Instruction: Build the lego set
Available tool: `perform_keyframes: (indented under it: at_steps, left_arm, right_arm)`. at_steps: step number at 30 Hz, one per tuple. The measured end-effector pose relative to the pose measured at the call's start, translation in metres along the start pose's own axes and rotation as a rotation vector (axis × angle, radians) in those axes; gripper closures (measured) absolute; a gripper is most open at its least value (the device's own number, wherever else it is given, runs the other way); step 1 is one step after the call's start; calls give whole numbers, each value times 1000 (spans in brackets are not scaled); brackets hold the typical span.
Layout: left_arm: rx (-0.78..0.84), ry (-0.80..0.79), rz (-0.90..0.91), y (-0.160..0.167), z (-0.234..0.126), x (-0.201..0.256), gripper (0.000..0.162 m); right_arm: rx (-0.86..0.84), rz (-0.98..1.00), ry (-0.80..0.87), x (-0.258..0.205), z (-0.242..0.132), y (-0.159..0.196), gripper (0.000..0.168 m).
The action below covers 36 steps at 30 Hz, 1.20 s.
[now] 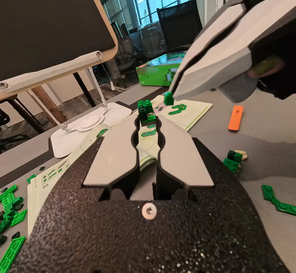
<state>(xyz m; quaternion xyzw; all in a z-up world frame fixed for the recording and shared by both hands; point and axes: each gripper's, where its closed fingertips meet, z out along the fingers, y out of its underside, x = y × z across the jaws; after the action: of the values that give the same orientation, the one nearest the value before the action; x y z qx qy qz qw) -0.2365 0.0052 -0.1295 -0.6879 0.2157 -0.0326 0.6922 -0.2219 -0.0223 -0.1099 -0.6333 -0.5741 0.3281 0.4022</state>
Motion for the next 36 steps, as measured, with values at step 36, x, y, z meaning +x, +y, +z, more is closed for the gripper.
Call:
perform_keyframes:
  at_steps: [36]
  left_arm:
    - [-88, -19, 153, 5, 2, 14, 145]
  right_arm:
    - [-249, 18, 191, 6, 11, 17, 161]
